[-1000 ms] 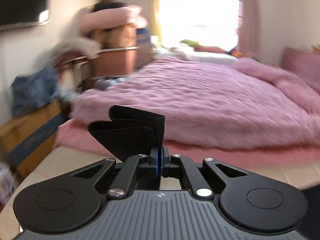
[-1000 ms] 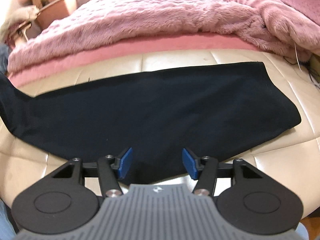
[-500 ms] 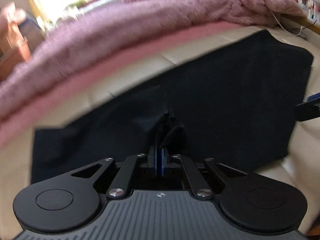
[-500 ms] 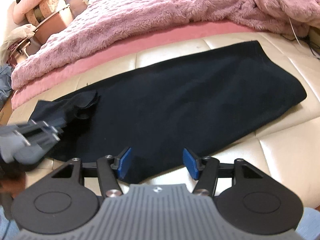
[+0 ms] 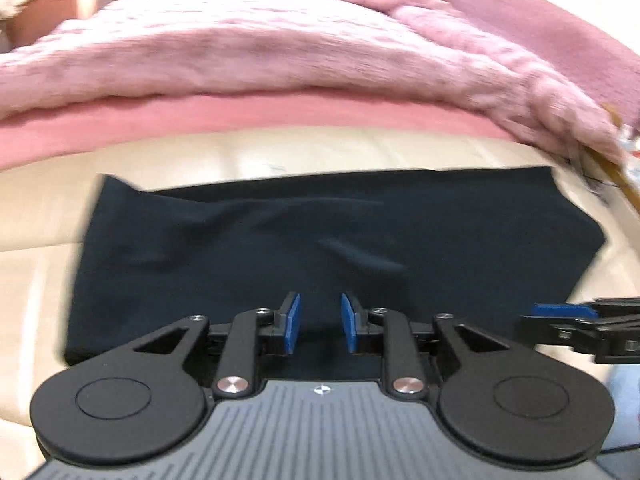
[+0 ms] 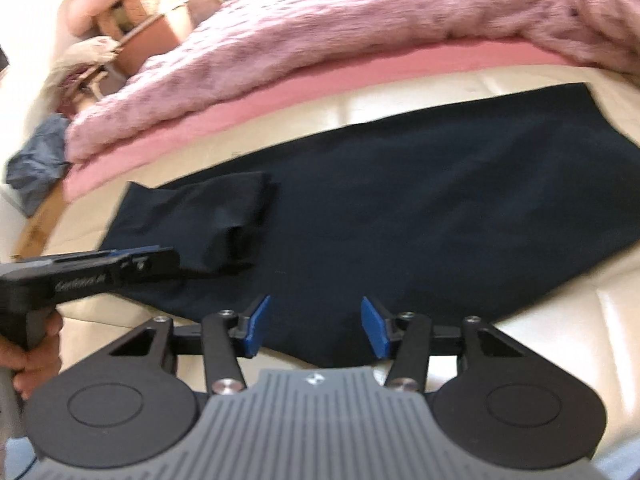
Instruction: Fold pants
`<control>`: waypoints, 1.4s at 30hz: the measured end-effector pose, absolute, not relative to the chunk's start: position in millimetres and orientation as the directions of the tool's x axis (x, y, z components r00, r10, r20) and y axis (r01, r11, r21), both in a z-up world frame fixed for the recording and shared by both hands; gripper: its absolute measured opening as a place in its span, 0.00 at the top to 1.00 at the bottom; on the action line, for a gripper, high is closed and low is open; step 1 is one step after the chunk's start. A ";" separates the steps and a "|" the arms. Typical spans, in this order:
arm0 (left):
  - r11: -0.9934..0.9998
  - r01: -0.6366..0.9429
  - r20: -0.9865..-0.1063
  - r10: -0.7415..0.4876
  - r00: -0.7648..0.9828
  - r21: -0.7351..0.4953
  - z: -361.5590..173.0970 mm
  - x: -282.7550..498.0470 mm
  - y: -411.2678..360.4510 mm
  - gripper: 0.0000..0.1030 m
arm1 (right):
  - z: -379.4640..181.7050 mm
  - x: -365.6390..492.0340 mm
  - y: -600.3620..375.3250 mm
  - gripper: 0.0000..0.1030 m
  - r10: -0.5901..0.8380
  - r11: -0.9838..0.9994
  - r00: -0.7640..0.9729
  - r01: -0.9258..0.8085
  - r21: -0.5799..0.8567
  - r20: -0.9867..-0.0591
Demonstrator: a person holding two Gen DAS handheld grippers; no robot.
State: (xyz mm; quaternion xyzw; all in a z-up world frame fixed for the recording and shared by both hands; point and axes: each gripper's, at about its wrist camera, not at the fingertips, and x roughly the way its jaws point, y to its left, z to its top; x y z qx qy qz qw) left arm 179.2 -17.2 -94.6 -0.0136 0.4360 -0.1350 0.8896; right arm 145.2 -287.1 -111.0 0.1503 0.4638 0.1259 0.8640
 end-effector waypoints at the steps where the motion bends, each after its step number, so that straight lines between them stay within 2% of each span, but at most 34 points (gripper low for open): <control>1: 0.972 0.202 -0.775 -0.219 0.593 -0.120 -94.4 180.3 -9.8 0.73 | -112.3 149.5 -282.5 0.54 0.382 0.913 0.533 -0.089 0.398 -0.755; 3: 0.981 0.165 -0.783 -0.179 0.595 -0.099 -97.9 184.4 1.5 0.73 | -115.5 160.6 -272.5 0.54 0.423 0.894 0.524 -0.109 0.435 -0.739; 7: 0.988 0.107 -0.792 -0.155 0.590 -0.114 -106.5 196.7 14.2 0.73 | -123.2 188.6 -252.8 0.45 0.462 0.871 0.520 -0.111 0.479 -0.719; 17: 0.982 0.089 -0.795 -0.186 0.577 -0.165 -112.8 205.0 32.1 0.73 | -156.0 245.2 -232.0 0.47 0.508 0.832 0.475 -0.055 0.552 -0.718; 18: 0.982 0.085 -0.796 -0.189 0.575 -0.171 -114.1 204.4 33.7 0.73 | -156.7 245.5 -231.0 0.48 0.510 0.832 0.478 -0.061 0.552 -0.715; 20: 0.980 0.078 -0.796 -0.196 0.573 -0.185 -117.2 205.7 35.1 0.73 | -157.5 246.3 -227.8 0.63 0.514 0.832 0.470 -0.070 0.550 -0.717; 22: 0.979 0.072 -0.793 -0.198 0.576 -0.192 -117.8 205.5 35.4 0.73 | -160.1 247.3 -224.6 0.73 0.521 0.828 0.458 -0.066 0.557 -0.721; 23: 0.978 0.071 -0.792 -0.199 0.577 -0.194 -117.1 205.1 35.5 0.73 | -161.1 248.2 -222.1 0.84 0.515 0.832 0.458 -0.064 0.551 -0.724; 26: 0.978 0.073 -0.786 -0.203 0.584 -0.197 -112.8 202.1 37.3 0.73 | -162.9 248.9 -222.7 0.98 0.498 0.837 0.467 -0.041 0.545 -0.731; 33: 0.978 0.019 -0.750 -0.170 0.640 -0.205 -90.7 185.6 56.5 0.73 | -132.0 247.6 -219.8 1.00 0.512 0.833 0.498 -0.089 0.545 -0.701; 42: 0.970 -0.067 -0.697 -0.119 0.707 -0.233 -62.6 164.4 90.9 0.73 | -19.8 256.2 -233.2 1.00 0.499 0.859 0.566 -0.222 0.461 -0.656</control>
